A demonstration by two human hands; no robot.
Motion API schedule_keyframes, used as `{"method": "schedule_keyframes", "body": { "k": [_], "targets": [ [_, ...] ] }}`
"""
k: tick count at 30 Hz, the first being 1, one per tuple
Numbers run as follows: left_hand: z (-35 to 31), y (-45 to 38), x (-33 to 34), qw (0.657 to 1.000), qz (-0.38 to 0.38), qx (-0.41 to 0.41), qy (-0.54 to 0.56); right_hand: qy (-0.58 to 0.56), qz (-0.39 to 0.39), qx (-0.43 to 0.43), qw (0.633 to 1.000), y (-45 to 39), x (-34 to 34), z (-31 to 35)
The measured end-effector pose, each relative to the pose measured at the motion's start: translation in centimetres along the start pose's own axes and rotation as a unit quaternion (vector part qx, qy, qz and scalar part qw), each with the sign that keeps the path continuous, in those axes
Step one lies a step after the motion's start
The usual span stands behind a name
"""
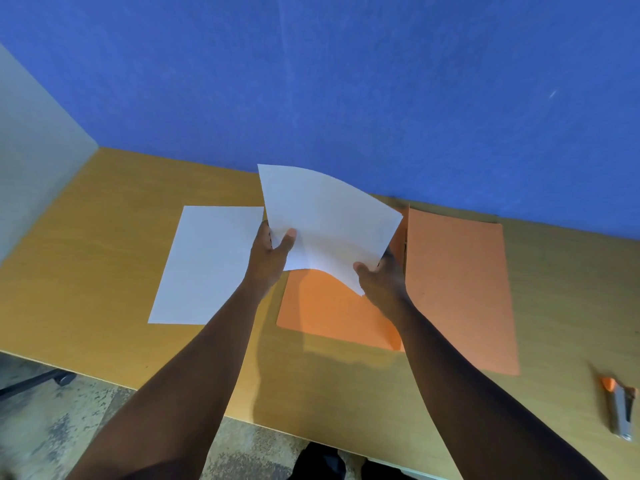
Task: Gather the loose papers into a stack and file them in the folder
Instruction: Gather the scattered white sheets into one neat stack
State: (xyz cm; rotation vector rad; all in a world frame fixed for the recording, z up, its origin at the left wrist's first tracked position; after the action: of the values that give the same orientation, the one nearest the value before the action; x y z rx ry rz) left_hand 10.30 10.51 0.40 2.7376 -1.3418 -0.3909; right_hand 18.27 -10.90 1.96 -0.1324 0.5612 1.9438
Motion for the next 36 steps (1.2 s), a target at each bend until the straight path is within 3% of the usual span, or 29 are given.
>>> {"method": "schedule_keyframes", "body": {
  "k": [7, 12, 15, 18, 21, 24, 27, 36],
  "targets": [
    [1.2, 0.0, 0.1, 1.0, -0.026, 0.01, -0.013, 0.011, -0.007, -0.01, 1.0, 0.2, 0.3, 0.3],
    [3.5, 0.3, -0.2, 0.997, -0.016, -0.041, -0.065, 0.129, 0.032, -0.001, 0.991, 0.1, 0.8, -0.4],
    [4.1, 0.6, -0.7, 0.997, -0.023, -0.056, -0.054, 0.124, -0.013, -0.007, 0.992, 0.2, 0.3, -0.5],
    [5.5, 0.7, -3.1, 0.99, -0.088, -0.063, -0.093, 0.098, -0.053, -0.021, 0.994, 0.2, -0.3, -0.5],
    [8.0, 1.0, -6.9, 0.957, -0.188, -0.106, -0.193, 0.068, -0.062, -0.003, 0.996, 0.1, -0.8, -0.9],
    [10.4, 2.0, -10.3, 0.915, -0.241, -0.203, -0.251, 0.049, -0.054, 0.032, 0.997, 0.2, -0.9, -1.5],
    [11.8, 2.4, -12.8, 0.888, -0.252, -0.26, -0.283, 0.053, -0.04, 0.06, 0.996, 0.4, -0.8, -2.1],
    [12.9, 3.2, -17.8, 0.834, -0.259, -0.319, -0.367, 0.093, -0.001, 0.11, 0.99, 0.7, 0.8, -4.4]
  ]
}}
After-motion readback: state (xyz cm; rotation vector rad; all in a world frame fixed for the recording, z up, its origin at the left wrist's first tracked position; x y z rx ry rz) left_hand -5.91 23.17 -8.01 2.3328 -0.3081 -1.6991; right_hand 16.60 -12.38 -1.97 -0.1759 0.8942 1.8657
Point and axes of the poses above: each hand's wrist, its own y-axis away from the middle knuckle, its own x-axis out of the palm, z = x × y, the point moved 5 cm from there along -y, towards the middle knuckle, and after that the axes turned 1 degree about -y, right-handed, at the moved point
